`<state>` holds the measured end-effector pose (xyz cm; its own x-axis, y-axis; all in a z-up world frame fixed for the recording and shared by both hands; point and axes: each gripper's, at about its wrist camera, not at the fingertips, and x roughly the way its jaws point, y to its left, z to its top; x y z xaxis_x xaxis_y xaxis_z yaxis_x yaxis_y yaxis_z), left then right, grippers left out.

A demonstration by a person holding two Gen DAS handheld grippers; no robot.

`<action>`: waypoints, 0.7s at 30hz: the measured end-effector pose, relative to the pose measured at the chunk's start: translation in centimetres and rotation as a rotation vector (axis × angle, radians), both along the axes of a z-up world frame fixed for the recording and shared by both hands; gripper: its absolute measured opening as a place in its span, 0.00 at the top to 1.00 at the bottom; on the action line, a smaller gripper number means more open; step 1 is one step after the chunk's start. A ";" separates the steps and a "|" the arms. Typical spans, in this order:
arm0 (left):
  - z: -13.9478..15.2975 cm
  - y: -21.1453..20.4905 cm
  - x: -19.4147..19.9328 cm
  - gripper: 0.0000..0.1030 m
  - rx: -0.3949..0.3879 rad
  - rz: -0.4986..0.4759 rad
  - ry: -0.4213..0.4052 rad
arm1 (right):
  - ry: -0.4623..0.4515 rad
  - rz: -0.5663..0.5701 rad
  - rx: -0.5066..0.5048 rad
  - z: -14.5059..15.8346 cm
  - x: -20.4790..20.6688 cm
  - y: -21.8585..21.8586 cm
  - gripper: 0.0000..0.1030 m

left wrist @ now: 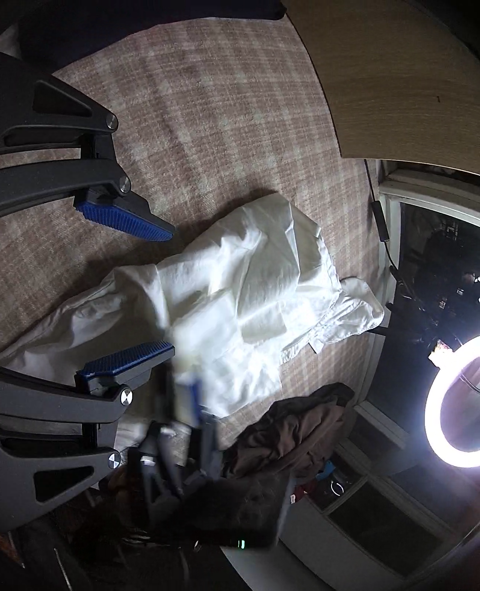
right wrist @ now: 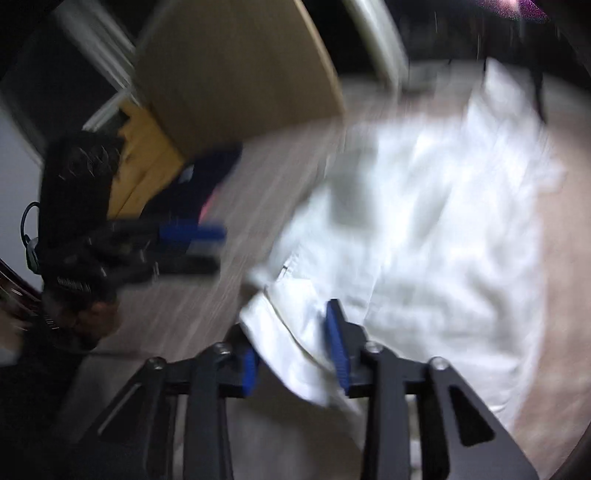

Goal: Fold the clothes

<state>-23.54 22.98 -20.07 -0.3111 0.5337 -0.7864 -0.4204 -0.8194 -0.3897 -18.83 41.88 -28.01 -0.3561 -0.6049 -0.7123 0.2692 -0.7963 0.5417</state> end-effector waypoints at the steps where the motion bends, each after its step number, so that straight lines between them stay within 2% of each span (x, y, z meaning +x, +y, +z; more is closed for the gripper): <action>1: 0.2 0.0 0.0 0.48 0.005 -0.002 0.003 | -0.005 0.003 -0.045 0.4 0.7 0.8 0.67; 3: 0.7 -0.1 0.1 0.48 0.019 -0.010 0.007 | 0.006 -0.010 -0.128 1.3 2.2 2.8 0.66; 5: 1.1 0.4 0.5 0.48 0.020 -0.036 0.020 | 0.068 -0.072 -0.163 2.7 3.1 5.6 0.64; 8: 1.0 2.4 0.4 0.48 0.012 -0.093 0.031 | 0.111 -0.150 -0.071 2.9 1.6 7.9 0.64; 12: 0.1 5.6 -0.1 0.47 0.026 -0.165 0.028 | 0.100 -0.141 0.041 0.3 -1.7 7.4 0.64; 14: -1.5 7.0 -0.5 0.46 -0.015 -0.199 0.014 | 0.056 -0.109 0.164 -1.8 -3.3 6.3 0.65; 15: -2.6 7.4 -0.8 0.47 -0.047 -0.204 -0.006 | 0.038 -0.103 0.208 -2.5 -3.6 6.2 0.71; 17: -4.4 7.5 -1.2 0.51 -0.090 -0.198 -0.043 | 0.034 -0.145 0.186 -2.2 -3.4 7.5 0.73; 21: -2.3 6.0 -0.8 0.51 -0.074 -0.148 -0.008 | 0.070 -0.237 0.081 0.4 -1.9 10.7 0.71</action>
